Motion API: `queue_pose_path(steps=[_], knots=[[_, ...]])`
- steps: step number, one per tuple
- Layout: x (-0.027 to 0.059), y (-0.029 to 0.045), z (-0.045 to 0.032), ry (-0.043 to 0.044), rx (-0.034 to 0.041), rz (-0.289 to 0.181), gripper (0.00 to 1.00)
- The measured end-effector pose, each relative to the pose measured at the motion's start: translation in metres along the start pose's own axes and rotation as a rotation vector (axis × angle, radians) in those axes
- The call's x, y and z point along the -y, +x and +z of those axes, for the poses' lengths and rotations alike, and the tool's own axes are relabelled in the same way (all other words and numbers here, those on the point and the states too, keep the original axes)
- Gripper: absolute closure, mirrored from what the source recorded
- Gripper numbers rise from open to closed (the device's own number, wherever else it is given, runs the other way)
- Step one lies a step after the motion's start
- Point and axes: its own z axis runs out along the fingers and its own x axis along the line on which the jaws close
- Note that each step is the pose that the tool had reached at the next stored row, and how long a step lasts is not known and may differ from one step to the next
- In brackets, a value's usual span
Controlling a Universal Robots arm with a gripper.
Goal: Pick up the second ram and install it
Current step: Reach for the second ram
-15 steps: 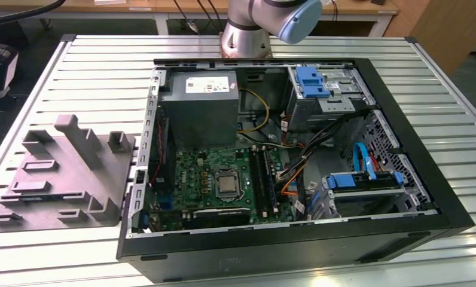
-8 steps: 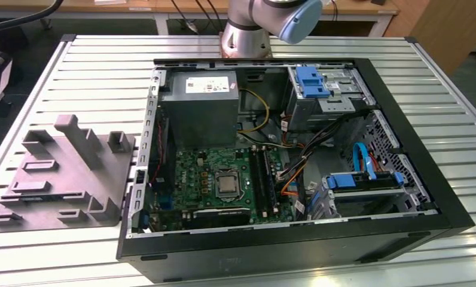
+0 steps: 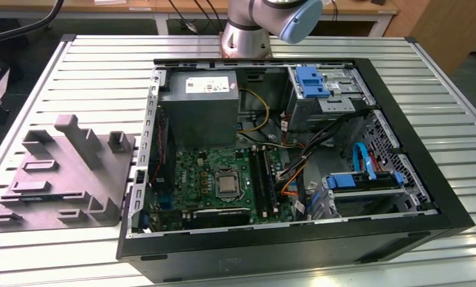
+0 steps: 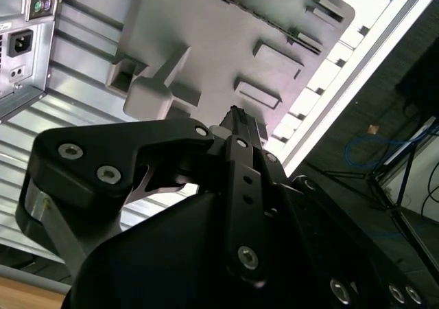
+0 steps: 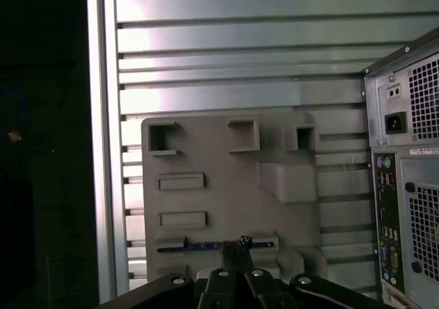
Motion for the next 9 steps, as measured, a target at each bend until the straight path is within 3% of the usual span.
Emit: queue_pose_path(steps=[9], knots=[[0.0137, 0.0022, 0.0053, 0.0001, -0.0001, 0.000, 0.90]])
